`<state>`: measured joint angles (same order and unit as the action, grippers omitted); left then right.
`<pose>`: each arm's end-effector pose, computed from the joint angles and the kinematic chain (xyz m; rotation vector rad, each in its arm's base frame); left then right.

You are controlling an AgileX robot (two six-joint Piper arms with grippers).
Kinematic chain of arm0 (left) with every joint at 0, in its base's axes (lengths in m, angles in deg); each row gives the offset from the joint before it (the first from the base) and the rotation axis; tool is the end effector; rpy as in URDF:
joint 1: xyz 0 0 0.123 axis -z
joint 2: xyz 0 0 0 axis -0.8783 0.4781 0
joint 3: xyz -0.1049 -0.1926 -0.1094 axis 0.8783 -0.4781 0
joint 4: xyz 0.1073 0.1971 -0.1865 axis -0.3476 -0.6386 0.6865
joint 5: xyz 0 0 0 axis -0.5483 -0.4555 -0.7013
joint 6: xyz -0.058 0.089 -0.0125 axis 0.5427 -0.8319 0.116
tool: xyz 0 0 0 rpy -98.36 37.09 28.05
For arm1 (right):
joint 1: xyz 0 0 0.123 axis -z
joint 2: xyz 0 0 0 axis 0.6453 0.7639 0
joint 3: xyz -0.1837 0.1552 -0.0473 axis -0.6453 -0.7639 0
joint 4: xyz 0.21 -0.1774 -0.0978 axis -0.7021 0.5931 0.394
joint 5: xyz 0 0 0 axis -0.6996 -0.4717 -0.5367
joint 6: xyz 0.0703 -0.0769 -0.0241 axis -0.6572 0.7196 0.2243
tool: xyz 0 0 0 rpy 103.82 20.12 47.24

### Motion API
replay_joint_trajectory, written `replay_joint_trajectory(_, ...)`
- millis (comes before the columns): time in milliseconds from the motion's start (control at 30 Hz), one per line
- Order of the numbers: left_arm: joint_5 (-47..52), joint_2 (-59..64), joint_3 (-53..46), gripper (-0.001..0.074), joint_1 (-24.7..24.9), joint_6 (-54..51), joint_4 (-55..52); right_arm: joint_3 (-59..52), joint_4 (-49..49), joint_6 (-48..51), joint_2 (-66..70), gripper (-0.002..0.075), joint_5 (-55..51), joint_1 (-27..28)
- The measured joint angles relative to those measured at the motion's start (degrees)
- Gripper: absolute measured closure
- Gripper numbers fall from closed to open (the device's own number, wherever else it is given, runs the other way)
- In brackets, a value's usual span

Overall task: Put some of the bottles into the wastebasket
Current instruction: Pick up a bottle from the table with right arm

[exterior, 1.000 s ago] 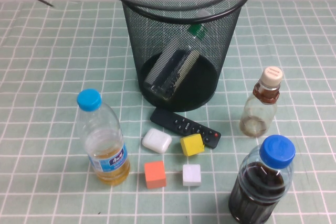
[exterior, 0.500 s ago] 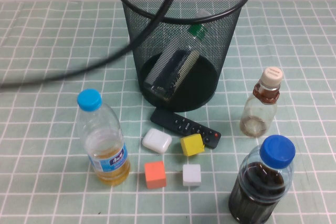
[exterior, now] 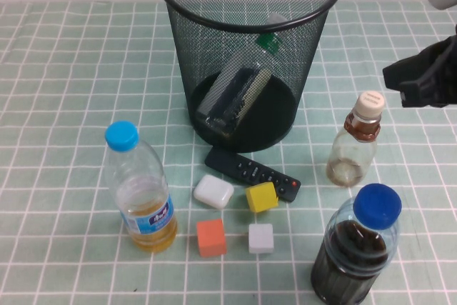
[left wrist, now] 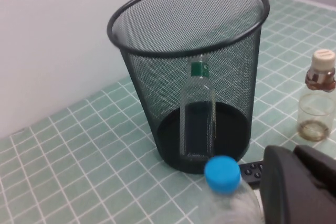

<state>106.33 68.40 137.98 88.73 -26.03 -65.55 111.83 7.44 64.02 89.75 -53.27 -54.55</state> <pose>0.1491 -0.0895 0.4048 0.6785 1.7061 -0.2909 0.3044 0.1122 0.3127 -0.5620 2.1654 0.4324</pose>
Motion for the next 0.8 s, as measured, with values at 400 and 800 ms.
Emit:
replay_joint_trajectory(400,-26.06,-25.62,-40.47,0.0738,0.00,0.64,9.66,0.00,1.33,0.00,7.50,0.0289,6.08,-0.27)
replay_joint_trajectory(800,-31.99,-27.46,-55.56,0.0738,0.00,1.36,14.82,0.00,1.43,1.26,17.64,0.0263,14.01,-0.37)
